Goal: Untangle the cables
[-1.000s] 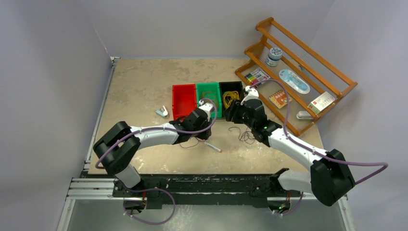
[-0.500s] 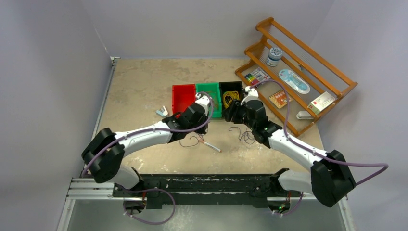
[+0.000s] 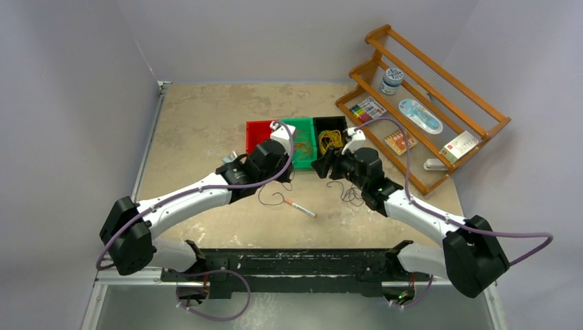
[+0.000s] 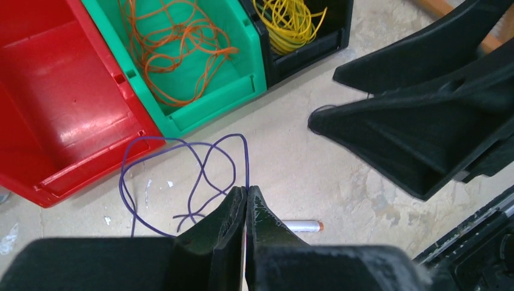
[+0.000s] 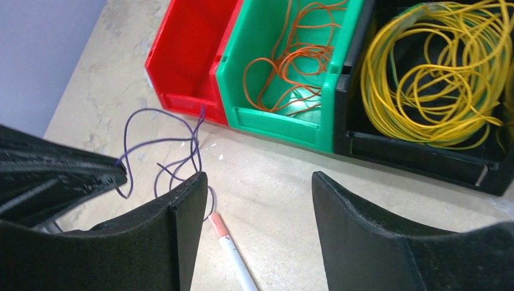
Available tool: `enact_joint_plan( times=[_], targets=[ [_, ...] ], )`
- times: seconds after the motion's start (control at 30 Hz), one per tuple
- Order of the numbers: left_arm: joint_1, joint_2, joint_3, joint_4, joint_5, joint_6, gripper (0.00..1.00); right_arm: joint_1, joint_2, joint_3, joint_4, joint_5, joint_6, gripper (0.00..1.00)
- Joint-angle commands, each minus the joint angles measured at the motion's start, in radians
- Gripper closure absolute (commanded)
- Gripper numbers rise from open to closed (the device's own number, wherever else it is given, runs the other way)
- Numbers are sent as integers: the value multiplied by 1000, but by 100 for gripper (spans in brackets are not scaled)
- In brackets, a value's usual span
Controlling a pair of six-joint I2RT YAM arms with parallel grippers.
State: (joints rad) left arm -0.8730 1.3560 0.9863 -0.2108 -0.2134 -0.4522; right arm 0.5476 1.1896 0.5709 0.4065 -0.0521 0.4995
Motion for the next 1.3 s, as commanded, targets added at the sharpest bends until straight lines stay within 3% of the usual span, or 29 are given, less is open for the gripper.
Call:
enact_joint_plan(
  times=[0.0,0.23,0.5,0.83,1.13,1.27],
  targets=[
    [-3,-65,92,-10,-24,2,100,-1,13,-22,197,-105,-64,32],
    [-3,-91,142,-41,-39,-6,100,3,104,-53,449,-203,11,21],
    [-3,-102,135,-41,-28,-13,100,11,194,-31,652,-253,27,20],
    [-3,-100,137,-38,-6,-11,100,17,293,-11,827,-363,-16,25],
    [-3,-105,138,-50,13,-11,100,17,309,-9,865,-273,-116,27],
    [-3,-105,142,-53,23,-9,100,17,315,11,889,-296,-154,36]
  ],
)
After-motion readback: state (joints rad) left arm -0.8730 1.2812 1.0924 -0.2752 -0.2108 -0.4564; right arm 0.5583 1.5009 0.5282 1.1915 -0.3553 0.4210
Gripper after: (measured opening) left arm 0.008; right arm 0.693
